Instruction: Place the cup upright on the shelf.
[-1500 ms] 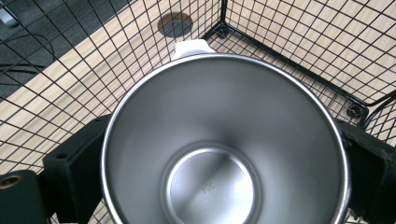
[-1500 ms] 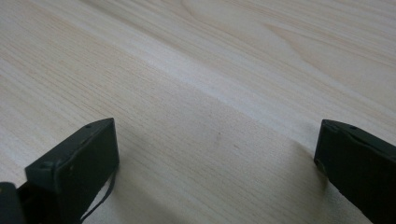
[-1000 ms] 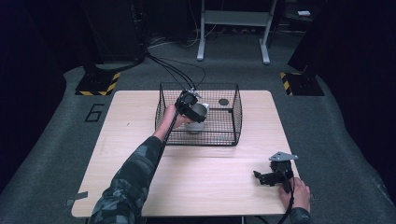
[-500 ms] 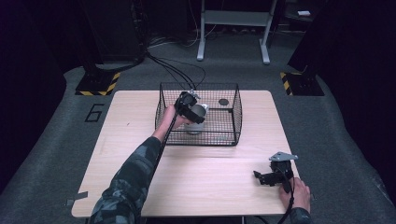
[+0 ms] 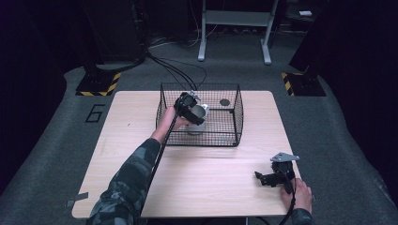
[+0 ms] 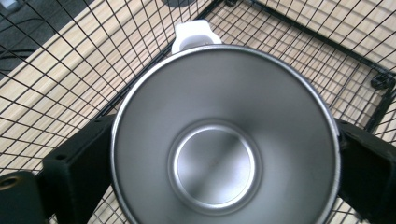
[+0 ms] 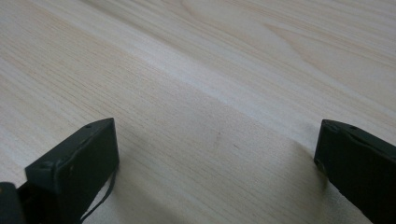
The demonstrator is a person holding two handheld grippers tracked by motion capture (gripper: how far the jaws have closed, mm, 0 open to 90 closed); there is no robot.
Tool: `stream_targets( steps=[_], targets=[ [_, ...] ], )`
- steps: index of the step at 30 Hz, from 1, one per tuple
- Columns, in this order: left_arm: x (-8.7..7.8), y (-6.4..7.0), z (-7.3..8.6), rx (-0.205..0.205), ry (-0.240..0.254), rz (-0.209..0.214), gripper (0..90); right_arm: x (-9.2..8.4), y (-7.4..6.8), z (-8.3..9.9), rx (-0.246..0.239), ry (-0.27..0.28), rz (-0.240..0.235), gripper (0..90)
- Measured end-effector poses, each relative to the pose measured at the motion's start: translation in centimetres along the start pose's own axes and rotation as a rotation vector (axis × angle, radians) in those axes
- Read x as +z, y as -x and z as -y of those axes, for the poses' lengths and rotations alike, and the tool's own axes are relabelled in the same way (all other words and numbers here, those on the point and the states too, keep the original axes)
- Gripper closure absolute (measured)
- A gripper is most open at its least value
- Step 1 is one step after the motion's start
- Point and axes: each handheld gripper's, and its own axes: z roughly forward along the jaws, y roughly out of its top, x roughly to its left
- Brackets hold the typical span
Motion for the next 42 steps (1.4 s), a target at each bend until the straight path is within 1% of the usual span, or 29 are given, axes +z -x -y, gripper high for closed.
stream_targets(
  steps=[1, 2, 4, 6, 8, 9, 10, 13, 14, 15, 16, 17, 18, 20, 21, 24, 25, 26, 28, 32, 33, 35, 36, 37, 38, 39, 40, 41, 42],
  targets=[
    [-0.2, 0.0, 0.0, -0.011, 0.011, 0.002, 3.2, 0.0, 0.0, 0.0, 0.0, 0.0, 0.0, 0.0],
    [-0.4, -0.1, -0.1, -0.003, 0.016, -0.003, 2.2, 0.0, 0.0, 0.0, 0.0, 0.0, 0.0, 0.0],
    [-0.9, -0.1, -0.1, -0.009, 0.028, 0.004, 0.5, 0.0, 0.0, 0.0, 0.0, 0.0, 0.0, 0.0],
    [-1.8, 0.1, -0.2, -0.012, 0.054, 0.002, 0.1, 0.0, 0.0, 0.0, 0.0, 0.0, 0.0, 0.0],
    [-2.1, 0.1, -0.2, -0.006, 0.057, 0.004, 0.1, 0.0, 0.0, 0.0, 0.0, 0.0, 0.0, 0.0],
    [-2.8, 0.2, -0.2, -0.002, 0.065, 0.005, 0.1, 0.0, 0.0, 0.0, 0.0, 0.0, 0.0, 0.0],
    [-2.8, 0.2, -0.2, -0.002, 0.065, 0.005, 0.1, 0.0, 0.0, 0.0, 0.0, 0.0, 0.0, 0.0],
    [-4.4, 0.6, -0.1, 0.011, 0.093, 0.002, 0.1, 0.0, 0.0, 0.0, 0.0, 0.0, 0.0, 0.0],
    [-4.4, 0.6, -0.1, 0.011, 0.093, 0.002, 0.1, 0.0, 0.0, 0.0, 0.0, 0.0, 0.0, 0.0],
    [-5.2, 0.9, 0.0, 0.012, 0.108, 0.004, 0.1, 0.0, 0.0, 0.0, -0.001, 0.0, 0.0, 0.0],
    [-5.2, 0.9, 0.0, 0.012, 0.108, 0.004, 0.1, 0.0, 0.0, 0.0, -0.001, 0.0, 0.0, 0.0],
    [-6.0, 1.2, 0.2, 0.02, 0.12, 0.0, 0.1, 0.0, 0.0, 0.0, -0.001, 0.0, 0.0, 0.0],
    [-6.0, 1.2, 0.2, 0.02, 0.12, 0.0, 0.1, 0.0, 0.0, 0.0, -0.001, 0.0, 0.0, 0.0],
    [-6.9, 1.5, 0.5, 0.037, 0.132, -0.003, 0.1, 0.0, 0.0, 0.0, -0.001, 0.0, 0.0, 0.0],
    [-7.7, 2.0, 0.8, 0.049, 0.15, -0.008, 0.1, 0.0, 0.0, 0.0, -0.001, 0.001, 0.0, 0.0],
    [-8.5, 2.5, 1.1, 0.056, 0.166, -0.006, 0.1, 0.0, 0.0, 0.0, -0.004, 0.001, 0.0, 0.0],
    [-9.2, 2.9, 1.4, 0.072, 0.167, -0.002, 0.1, 0.0, 0.0, 0.0, -0.004, 0.001, -0.001, 0.0],
    [-9.5, 3.1, 1.6, 0.081, 0.177, -0.01, 0.1, 0.0, 0.0, 0.0, -0.004, 0.002, 0.0, 0.0],
    [-9.9, 3.4, 1.8, 0.075, 0.176, -0.005, 0.1, 0.0, 0.0, 0.0, -0.001, 0.0, 0.0, 0.0],
    [-11.2, 4.3, 2.6, 0.095, 0.19, -0.014, 0.1, 0.0, 0.0, 0.0, 0.0, 0.0, 0.0, 0.0],
    [-11.7, 4.8, 3.2, 0.108, 0.191, -0.02, 0.1, 0.0, 0.0, 0.0, -0.001, 0.0, 0.0, 0.0],
    [-11.9, 5.1, 3.6, 0.106, 0.191, -0.022, 0.1, 0.0, 0.0, 0.0, -0.004, 0.001, -0.001, 0.0],
    [-12.2, 5.2, 3.9, 0.121, 0.187, -0.027, 0.1, 0.0, 0.0, 0.0, 0.0, 0.0, 0.0, 0.0],
    [-12.7, 5.7, 4.8, 0.123, 0.184, -0.034, 0.2, 0.0, 0.0, 0.0, -0.003, 0.001, -0.001, 0.0],
    [-12.7, 5.7, 4.8, 0.123, 0.184, -0.034, 0.2, 0.0, 0.0, 0.0, -0.003, 0.001, -0.001, 0.0],
    [-13.3, 6.1, 5.7, 0.126, 0.187, -0.037, 0.2, 0.0, 0.0, 0.0, 0.0, 0.0, 0.0, 0.0],
    [-13.3, 6.1, 5.7, 0.126, 0.187, -0.037, 0.2, 0.0, 0.0, 0.0, 0.0, 0.0, 0.0, 0.0],
    [-13.8, 6.5, 6.7, 0.12, 0.193, -0.044, 0.2, 0.0, 0.0, 0.0, -0.004, 0.001, -0.001, 0.0],
    [-13.8, 6.5, 6.7, 0.12, 0.193, -0.044, 0.2, 0.0, 0.0, 0.0, -0.004, 0.001, -0.001, 0.0]
  ],
)
